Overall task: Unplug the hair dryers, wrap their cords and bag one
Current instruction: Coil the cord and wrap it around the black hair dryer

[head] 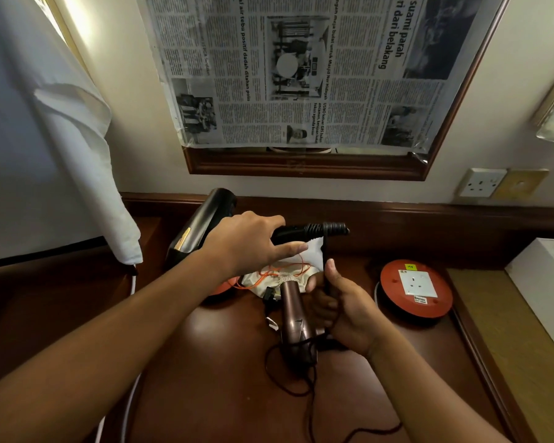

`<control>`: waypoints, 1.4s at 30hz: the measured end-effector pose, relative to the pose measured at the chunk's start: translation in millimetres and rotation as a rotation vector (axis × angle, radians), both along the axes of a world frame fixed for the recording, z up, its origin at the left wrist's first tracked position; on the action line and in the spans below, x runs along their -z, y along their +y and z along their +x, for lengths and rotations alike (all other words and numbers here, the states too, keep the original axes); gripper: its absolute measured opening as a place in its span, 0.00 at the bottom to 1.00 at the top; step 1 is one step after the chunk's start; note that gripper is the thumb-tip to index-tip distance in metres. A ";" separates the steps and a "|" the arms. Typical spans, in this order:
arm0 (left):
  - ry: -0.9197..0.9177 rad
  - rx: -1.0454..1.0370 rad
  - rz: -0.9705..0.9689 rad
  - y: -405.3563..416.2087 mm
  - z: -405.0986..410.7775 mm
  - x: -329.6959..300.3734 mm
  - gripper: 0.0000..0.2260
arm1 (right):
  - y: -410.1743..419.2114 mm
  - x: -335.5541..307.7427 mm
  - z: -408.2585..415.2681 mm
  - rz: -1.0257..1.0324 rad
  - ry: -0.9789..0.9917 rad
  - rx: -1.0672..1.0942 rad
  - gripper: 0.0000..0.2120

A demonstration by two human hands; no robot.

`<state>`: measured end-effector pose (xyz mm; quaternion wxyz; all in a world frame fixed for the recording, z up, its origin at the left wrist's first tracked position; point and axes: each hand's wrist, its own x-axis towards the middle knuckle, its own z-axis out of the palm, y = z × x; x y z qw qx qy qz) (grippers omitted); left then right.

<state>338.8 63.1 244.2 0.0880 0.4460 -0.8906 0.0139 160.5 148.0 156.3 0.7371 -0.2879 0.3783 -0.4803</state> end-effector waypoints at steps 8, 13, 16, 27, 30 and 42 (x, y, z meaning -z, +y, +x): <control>0.026 0.016 0.043 -0.9 5.0 1.8 0.22 | -1.4 13.6 -2.6 -0.015 -0.183 -0.092 0.18; 0.071 0.037 0.063 -1.0 10.7 6.0 0.25 | -0.2 21.5 -8.2 -0.088 -0.269 -0.151 0.10; 0.071 0.050 0.045 1.1 14.9 7.2 0.27 | -1.4 25.2 -12.5 -0.139 -0.230 -0.156 0.11; 0.017 0.112 0.064 10.2 19.0 4.1 0.34 | -27.2 -12.0 -37.0 -0.157 0.354 -0.143 0.06; 0.005 0.118 0.097 13.6 17.5 1.9 0.35 | -35.4 -24.8 -44.5 -0.210 0.535 -0.134 0.05; -0.135 0.169 0.143 15.2 10.0 4.1 0.17 | -52.2 -77.2 -54.4 -0.455 1.075 -0.061 0.03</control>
